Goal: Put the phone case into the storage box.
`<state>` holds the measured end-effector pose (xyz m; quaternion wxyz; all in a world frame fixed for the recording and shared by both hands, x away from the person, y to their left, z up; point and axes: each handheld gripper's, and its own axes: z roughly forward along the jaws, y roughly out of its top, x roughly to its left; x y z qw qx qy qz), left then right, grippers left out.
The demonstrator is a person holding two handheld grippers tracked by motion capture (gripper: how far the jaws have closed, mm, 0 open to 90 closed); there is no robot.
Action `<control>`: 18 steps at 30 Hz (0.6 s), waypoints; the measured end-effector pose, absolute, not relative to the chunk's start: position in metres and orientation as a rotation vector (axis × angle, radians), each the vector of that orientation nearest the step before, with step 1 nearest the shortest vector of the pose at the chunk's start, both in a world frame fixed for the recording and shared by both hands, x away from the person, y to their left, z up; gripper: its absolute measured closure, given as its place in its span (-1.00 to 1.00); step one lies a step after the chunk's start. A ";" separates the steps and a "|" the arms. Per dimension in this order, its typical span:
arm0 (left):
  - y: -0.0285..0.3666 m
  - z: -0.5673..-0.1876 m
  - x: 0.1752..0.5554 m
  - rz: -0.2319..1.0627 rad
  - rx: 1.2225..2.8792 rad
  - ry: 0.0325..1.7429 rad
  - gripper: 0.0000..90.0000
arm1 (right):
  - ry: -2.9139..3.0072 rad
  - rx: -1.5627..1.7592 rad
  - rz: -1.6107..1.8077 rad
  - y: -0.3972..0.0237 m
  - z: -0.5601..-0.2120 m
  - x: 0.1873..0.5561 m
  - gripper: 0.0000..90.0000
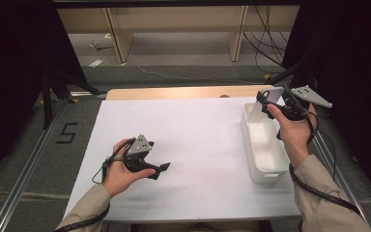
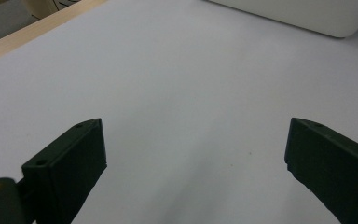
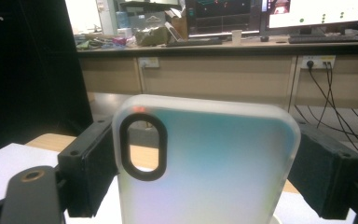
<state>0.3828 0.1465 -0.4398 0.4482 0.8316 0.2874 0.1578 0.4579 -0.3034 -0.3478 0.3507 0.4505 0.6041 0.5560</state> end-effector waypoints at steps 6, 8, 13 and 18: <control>0.146 -0.440 0.383 0.391 2.056 0.711 -0.89 | 1.557 1.175 1.429 -0.306 -0.349 0.459 -0.61; 0.147 -0.440 0.383 0.391 2.058 0.712 -0.89 | 1.557 1.177 1.426 -0.307 -0.349 0.460 -0.61; 0.147 -0.440 0.383 0.394 2.060 0.710 -0.89 | 1.556 1.181 1.426 -0.308 -0.350 0.460 -0.61; 0.147 -0.439 0.383 0.394 2.061 0.709 -0.89 | 1.554 1.184 1.419 -0.309 -0.350 0.461 -0.61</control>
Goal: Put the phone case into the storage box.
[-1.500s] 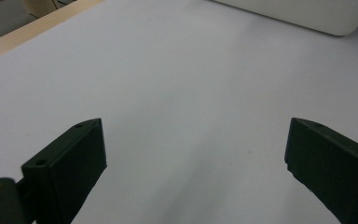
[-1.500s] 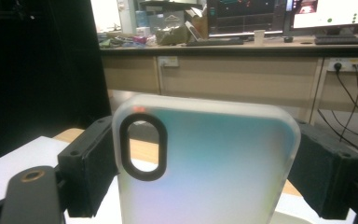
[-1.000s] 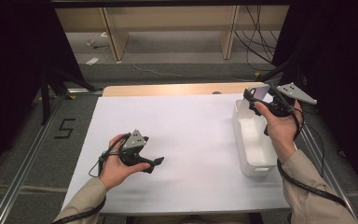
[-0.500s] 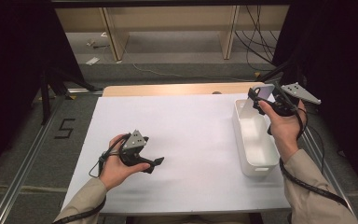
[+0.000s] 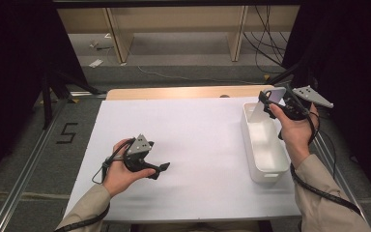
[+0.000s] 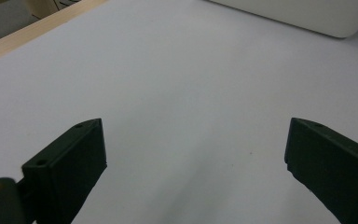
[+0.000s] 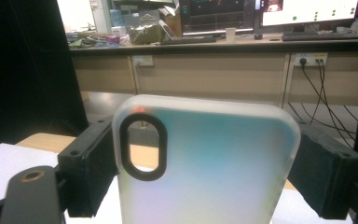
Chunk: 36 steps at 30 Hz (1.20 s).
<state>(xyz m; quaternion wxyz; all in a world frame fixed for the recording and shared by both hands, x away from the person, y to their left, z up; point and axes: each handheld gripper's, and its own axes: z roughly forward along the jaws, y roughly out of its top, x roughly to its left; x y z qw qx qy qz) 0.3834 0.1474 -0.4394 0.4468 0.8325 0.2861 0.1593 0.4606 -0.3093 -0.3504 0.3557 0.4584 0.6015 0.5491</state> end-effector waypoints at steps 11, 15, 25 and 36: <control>0.148 -0.439 0.383 0.395 2.061 0.709 -0.89 | 1.552 1.189 1.411 -0.311 -0.352 0.462 -0.61; 0.148 -0.439 0.383 0.402 2.061 0.708 -0.88 | 1.550 1.193 1.407 -0.312 -0.352 0.462 -0.61; 0.148 -0.439 0.383 0.401 2.061 0.708 -0.88 | 1.554 1.197 1.397 -0.313 -0.354 0.464 -0.61; 0.147 -0.439 0.383 0.402 2.053 0.708 -0.88 | 1.559 1.200 1.383 -0.313 -0.358 0.466 -0.61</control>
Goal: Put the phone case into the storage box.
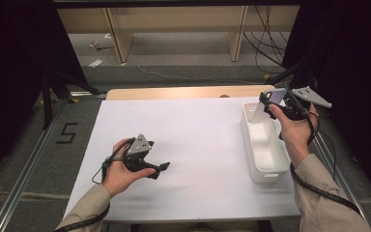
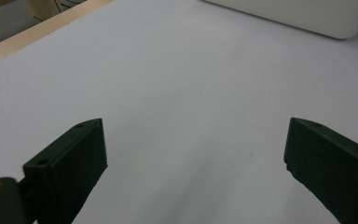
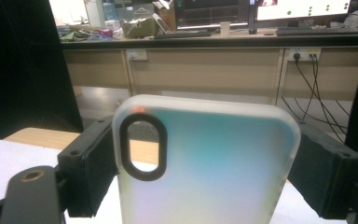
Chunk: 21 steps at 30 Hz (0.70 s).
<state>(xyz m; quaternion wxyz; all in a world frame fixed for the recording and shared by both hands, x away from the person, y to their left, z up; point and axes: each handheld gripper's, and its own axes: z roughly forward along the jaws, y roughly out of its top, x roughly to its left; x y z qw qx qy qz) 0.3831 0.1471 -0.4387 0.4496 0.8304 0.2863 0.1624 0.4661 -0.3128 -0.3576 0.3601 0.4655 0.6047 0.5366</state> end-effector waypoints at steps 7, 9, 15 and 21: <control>0.147 -0.439 0.383 0.402 2.053 0.708 -0.88 | 1.563 1.200 1.374 -0.312 -0.359 0.468 -0.61; 0.147 -0.438 0.383 0.402 2.055 0.708 -0.88 | 1.566 1.202 1.373 -0.312 -0.360 0.468 -0.61; 0.147 -0.438 0.383 0.403 2.055 0.707 -0.88 | 1.568 1.203 1.362 -0.311 -0.362 0.470 -0.61; 0.148 -0.438 0.383 0.402 2.056 0.707 -0.88 | 1.565 1.203 1.360 -0.311 -0.362 0.471 -0.61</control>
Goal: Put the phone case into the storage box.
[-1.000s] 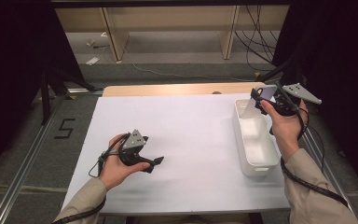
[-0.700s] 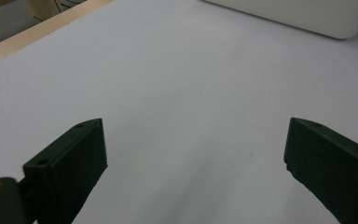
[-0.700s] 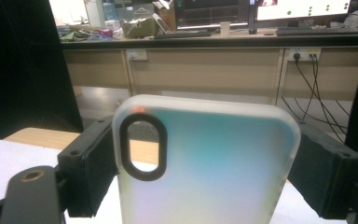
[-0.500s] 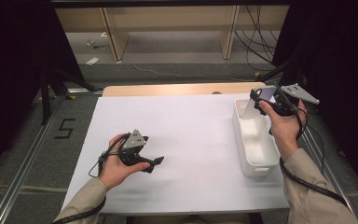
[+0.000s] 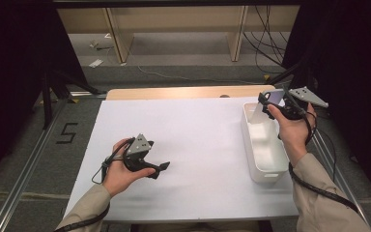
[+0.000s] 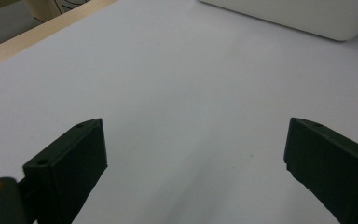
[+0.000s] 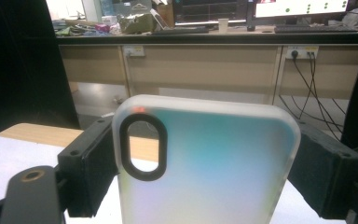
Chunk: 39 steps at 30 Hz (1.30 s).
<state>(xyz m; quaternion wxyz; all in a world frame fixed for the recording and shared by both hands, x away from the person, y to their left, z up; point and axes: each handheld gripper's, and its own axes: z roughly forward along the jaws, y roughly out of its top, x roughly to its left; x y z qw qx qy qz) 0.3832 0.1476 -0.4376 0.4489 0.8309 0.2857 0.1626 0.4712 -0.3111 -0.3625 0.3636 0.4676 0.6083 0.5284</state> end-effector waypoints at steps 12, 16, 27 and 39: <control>0.148 -0.437 0.383 0.404 2.051 0.707 -0.88 | 1.563 1.205 1.360 -0.311 -0.363 0.474 -0.61; 0.148 -0.437 0.383 0.404 2.049 0.708 -0.88 | 1.564 1.206 1.360 -0.310 -0.363 0.475 -0.61; 0.148 -0.437 0.383 0.403 2.050 0.707 -0.88 | 1.558 1.213 1.360 -0.308 -0.362 0.480 -0.61; 0.148 -0.437 0.383 0.404 2.049 0.709 -0.88 | 1.552 1.209 1.351 -0.306 -0.362 0.484 -0.61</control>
